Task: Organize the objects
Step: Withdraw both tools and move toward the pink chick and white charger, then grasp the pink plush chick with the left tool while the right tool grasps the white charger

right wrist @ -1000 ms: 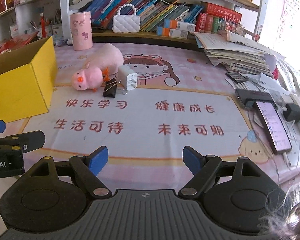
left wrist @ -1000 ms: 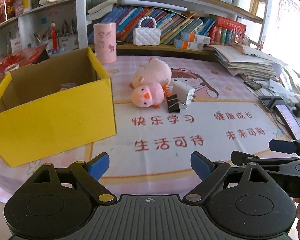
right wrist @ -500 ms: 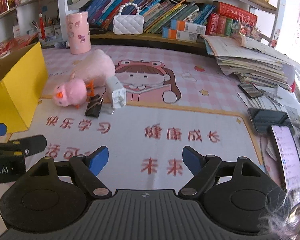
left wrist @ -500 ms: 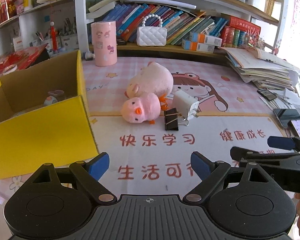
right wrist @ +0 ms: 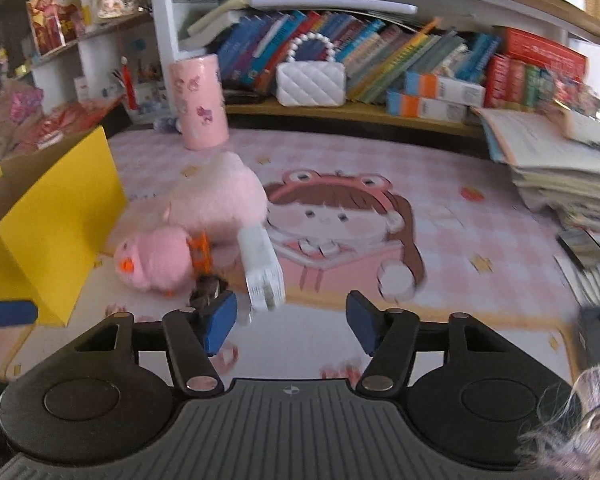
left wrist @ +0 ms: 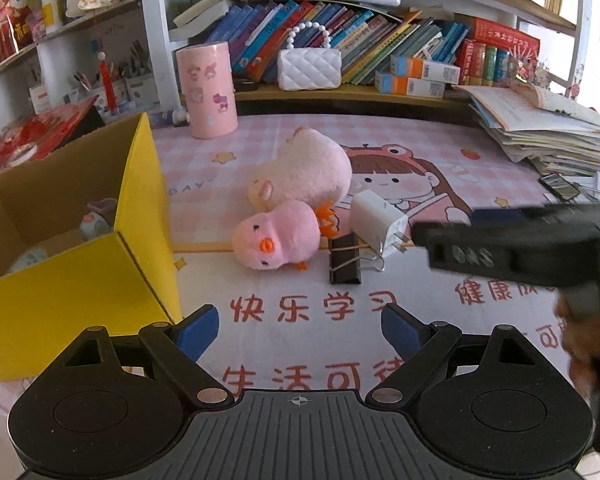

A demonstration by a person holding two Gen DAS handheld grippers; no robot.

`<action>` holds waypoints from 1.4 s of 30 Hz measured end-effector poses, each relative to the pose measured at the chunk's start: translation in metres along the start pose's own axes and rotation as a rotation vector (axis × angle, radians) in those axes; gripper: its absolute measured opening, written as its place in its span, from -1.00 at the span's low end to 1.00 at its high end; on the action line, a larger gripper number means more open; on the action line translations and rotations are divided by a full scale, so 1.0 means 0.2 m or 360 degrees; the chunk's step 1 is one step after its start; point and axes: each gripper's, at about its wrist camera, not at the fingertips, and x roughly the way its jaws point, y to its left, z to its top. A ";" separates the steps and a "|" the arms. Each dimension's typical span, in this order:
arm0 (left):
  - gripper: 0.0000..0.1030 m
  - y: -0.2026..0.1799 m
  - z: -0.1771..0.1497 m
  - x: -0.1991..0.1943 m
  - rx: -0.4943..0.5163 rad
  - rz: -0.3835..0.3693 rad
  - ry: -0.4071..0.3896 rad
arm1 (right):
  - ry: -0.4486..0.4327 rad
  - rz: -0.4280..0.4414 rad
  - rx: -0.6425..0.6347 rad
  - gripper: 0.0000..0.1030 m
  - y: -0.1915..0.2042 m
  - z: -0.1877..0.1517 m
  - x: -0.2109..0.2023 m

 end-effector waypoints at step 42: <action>0.37 0.07 0.25 0.55 -0.0358 0.0182 0.0117 | 0.0264 0.0220 0.0189 -0.52 -0.25 -0.06 -0.06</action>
